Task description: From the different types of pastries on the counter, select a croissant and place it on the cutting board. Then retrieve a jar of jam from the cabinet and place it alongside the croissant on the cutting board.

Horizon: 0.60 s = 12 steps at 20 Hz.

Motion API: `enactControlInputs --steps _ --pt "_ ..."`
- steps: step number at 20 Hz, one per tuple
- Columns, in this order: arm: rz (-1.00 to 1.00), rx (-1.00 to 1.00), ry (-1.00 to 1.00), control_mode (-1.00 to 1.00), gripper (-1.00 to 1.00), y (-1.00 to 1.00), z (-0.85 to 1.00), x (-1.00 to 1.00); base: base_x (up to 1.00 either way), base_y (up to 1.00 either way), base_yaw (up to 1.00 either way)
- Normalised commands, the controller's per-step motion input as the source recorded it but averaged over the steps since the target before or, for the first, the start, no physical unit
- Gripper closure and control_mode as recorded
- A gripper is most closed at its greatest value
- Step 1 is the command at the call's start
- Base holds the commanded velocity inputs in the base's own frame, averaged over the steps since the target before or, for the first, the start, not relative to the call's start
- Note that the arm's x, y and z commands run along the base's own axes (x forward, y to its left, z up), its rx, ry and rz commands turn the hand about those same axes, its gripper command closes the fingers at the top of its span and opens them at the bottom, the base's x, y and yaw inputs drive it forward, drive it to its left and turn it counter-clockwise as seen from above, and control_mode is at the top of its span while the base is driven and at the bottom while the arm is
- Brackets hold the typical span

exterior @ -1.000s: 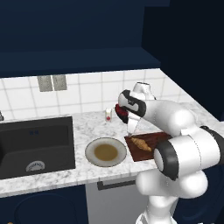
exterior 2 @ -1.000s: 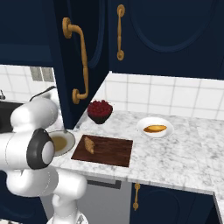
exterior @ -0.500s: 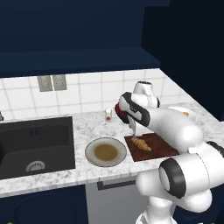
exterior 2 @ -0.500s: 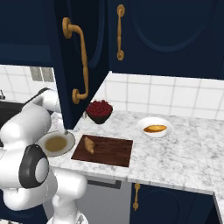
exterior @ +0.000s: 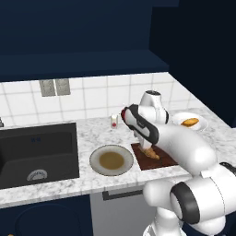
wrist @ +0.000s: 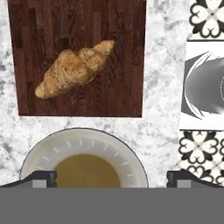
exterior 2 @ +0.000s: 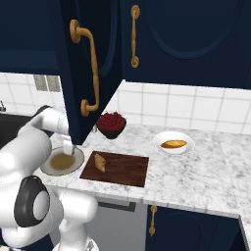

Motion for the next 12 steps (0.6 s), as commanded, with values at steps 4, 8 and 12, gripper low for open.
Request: enactControlInputs --steps 4,8,12 --pt "0.0 0.01 0.0 -1.0 -1.0 0.01 0.0 0.0 0.0 0.0 0.0" --pt "0.0 0.0 0.0 1.0 -1.0 0.0 0.0 0.0 -0.22 0.75 0.0" --pt "0.0 0.0 0.0 1.0 -1.0 0.0 0.0 0.0 -0.12 1.0 0.0"
